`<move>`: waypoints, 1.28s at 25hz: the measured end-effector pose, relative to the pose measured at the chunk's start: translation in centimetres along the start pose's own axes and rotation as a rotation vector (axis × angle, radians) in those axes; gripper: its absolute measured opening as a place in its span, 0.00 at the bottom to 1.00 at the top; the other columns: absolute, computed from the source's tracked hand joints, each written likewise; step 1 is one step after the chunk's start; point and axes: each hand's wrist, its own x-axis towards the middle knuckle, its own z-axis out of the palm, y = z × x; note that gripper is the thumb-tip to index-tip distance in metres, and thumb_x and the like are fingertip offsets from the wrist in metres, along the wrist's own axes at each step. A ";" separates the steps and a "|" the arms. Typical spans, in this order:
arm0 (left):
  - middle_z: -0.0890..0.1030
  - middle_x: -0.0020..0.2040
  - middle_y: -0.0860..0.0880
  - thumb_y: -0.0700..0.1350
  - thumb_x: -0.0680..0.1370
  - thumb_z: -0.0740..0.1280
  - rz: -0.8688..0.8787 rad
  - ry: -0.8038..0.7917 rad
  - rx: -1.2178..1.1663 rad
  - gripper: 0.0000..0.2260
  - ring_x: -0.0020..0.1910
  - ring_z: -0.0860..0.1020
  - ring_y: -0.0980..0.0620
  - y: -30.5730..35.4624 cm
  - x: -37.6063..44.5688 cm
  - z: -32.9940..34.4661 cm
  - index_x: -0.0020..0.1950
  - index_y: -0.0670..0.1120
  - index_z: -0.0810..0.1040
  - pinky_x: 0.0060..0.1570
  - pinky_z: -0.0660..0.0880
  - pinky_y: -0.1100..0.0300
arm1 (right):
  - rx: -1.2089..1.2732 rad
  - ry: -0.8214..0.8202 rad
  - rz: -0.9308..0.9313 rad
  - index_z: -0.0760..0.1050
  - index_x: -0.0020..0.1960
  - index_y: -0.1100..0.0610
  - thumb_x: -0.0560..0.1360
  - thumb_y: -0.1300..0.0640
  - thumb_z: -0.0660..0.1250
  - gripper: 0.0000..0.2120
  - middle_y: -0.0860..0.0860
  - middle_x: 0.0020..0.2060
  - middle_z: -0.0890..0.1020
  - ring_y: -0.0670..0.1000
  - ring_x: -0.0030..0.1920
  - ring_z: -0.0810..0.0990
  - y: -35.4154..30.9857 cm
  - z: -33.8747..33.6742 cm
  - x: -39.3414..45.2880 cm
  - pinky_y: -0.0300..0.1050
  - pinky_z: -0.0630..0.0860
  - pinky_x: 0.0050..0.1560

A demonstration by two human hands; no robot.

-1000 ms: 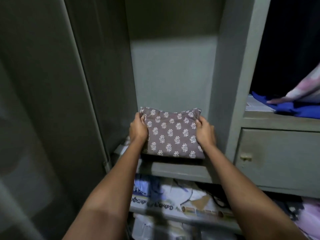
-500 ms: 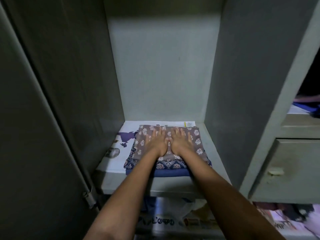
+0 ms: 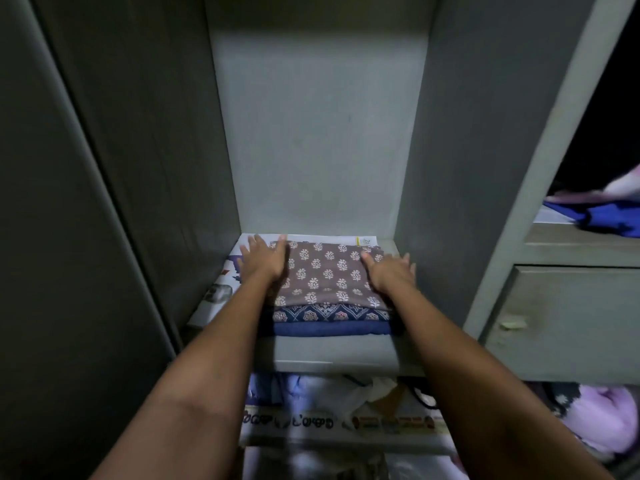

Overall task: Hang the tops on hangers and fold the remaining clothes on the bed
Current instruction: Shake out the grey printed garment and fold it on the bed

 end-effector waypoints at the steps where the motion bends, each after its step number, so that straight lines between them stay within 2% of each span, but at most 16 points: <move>1: 0.55 0.78 0.43 0.64 0.80 0.47 -0.017 0.041 -0.128 0.35 0.77 0.52 0.42 0.5 -0.5 -1.2 0.78 0.40 0.53 0.74 0.50 0.47 | 0.051 0.038 -0.040 0.56 0.76 0.63 0.79 0.34 0.44 0.39 0.58 0.76 0.56 0.58 0.77 0.49 -0.2 -1.3 -0.9 0.55 0.48 0.74; 3: 0.62 0.76 0.42 0.60 0.82 0.47 0.009 0.055 -0.349 0.30 0.75 0.59 0.43 1.5 -3.1 -2.8 0.76 0.41 0.60 0.73 0.55 0.51 | 0.200 0.036 -0.126 0.59 0.75 0.64 0.81 0.38 0.46 0.35 0.60 0.75 0.59 0.59 0.76 0.52 -0.5 -3.7 -3.5 0.52 0.52 0.73; 5: 0.63 0.76 0.44 0.60 0.82 0.48 0.071 0.022 -0.536 0.28 0.75 0.60 0.45 2.6 -6.9 -3.8 0.76 0.43 0.62 0.74 0.55 0.53 | 0.353 0.016 -0.192 0.62 0.73 0.64 0.81 0.40 0.48 0.32 0.61 0.73 0.65 0.60 0.74 0.60 0.1 -5.5 -6.9 0.49 0.58 0.71; 8: 0.57 0.78 0.48 0.65 0.80 0.46 0.122 -0.190 -0.886 0.33 0.76 0.56 0.49 3.6 -14.6 -4.4 0.78 0.44 0.56 0.75 0.53 0.49 | 0.736 -0.019 -0.264 0.68 0.70 0.65 0.82 0.46 0.54 0.26 0.58 0.67 0.72 0.52 0.65 0.71 2.8 -6.9 -14.6 0.38 0.66 0.61; 10: 0.56 0.78 0.49 0.65 0.80 0.44 0.135 -0.241 -0.984 0.33 0.76 0.56 0.50 3.9 -19.7 -4.4 0.78 0.44 0.55 0.74 0.53 0.51 | 0.942 -0.078 -0.261 0.67 0.70 0.66 0.82 0.53 0.56 0.22 0.55 0.63 0.74 0.49 0.62 0.71 5.4 -6.9 -19.6 0.28 0.67 0.52; 12: 0.59 0.77 0.48 0.62 0.81 0.45 0.142 -0.221 -1.008 0.31 0.76 0.58 0.51 3.7 -24.9 -3.7 0.77 0.43 0.58 0.74 0.52 0.53 | 0.977 -0.073 -0.270 0.61 0.74 0.64 0.82 0.52 0.57 0.25 0.53 0.68 0.69 0.50 0.70 0.66 8.0 -6.7 -23.8 0.30 0.61 0.58; 15: 0.59 0.77 0.48 0.59 0.82 0.46 0.179 -0.238 -1.012 0.29 0.76 0.57 0.51 3.6 -31.7 -3.1 0.77 0.41 0.57 0.74 0.50 0.55 | 0.944 -0.029 -0.268 0.56 0.76 0.62 0.81 0.47 0.57 0.30 0.54 0.75 0.60 0.51 0.75 0.59 11.4 -7.6 -28.6 0.40 0.54 0.70; 19: 0.66 0.72 0.51 0.59 0.82 0.49 0.223 -0.296 -0.996 0.29 0.72 0.63 0.53 7.0 -37.2 -5.5 0.75 0.41 0.61 0.69 0.56 0.59 | 0.975 0.040 -0.251 0.56 0.76 0.63 0.81 0.46 0.56 0.31 0.54 0.76 0.60 0.50 0.75 0.58 15.3 -12.2 -34.4 0.40 0.52 0.72; 22: 0.66 0.73 0.47 0.60 0.81 0.52 0.292 -0.338 -0.968 0.29 0.72 0.65 0.49 10.6 -39.9 -5.9 0.75 0.42 0.63 0.66 0.61 0.57 | 0.987 0.127 -0.196 0.56 0.77 0.61 0.80 0.43 0.56 0.32 0.52 0.76 0.60 0.50 0.75 0.57 19.3 -14.8 -38.3 0.44 0.52 0.74; 24: 0.67 0.73 0.46 0.56 0.83 0.53 0.355 -0.422 -0.973 0.26 0.72 0.65 0.48 12.6 -42.6 -4.8 0.74 0.42 0.64 0.65 0.62 0.59 | 1.013 0.179 -0.138 0.55 0.77 0.60 0.80 0.42 0.56 0.33 0.51 0.76 0.60 0.49 0.75 0.57 22.6 -15.5 -41.1 0.45 0.52 0.73; 27: 0.64 0.75 0.46 0.54 0.83 0.53 0.428 -0.568 -0.968 0.25 0.74 0.62 0.49 15.2 -46.8 -2.4 0.75 0.40 0.63 0.72 0.56 0.58 | 1.032 0.367 -0.053 0.56 0.76 0.61 0.80 0.43 0.57 0.32 0.52 0.75 0.60 0.49 0.75 0.58 27.8 -16.8 -46.4 0.45 0.52 0.74; 29: 0.64 0.75 0.46 0.54 0.83 0.54 0.474 -0.667 -0.945 0.25 0.74 0.62 0.50 17.4 -50.0 -1.4 0.74 0.40 0.63 0.73 0.56 0.56 | 1.018 0.490 0.009 0.57 0.76 0.61 0.80 0.43 0.56 0.32 0.52 0.76 0.59 0.49 0.75 0.57 30.6 -18.4 -50.6 0.46 0.51 0.76; 32: 0.68 0.71 0.50 0.52 0.84 0.52 0.565 -0.853 -0.944 0.22 0.70 0.65 0.53 20.5 -56.8 -0.7 0.73 0.40 0.65 0.64 0.60 0.63 | 0.995 0.616 0.129 0.59 0.76 0.60 0.74 0.33 0.60 0.41 0.51 0.74 0.63 0.49 0.75 0.60 34.5 -20.1 -57.9 0.50 0.53 0.76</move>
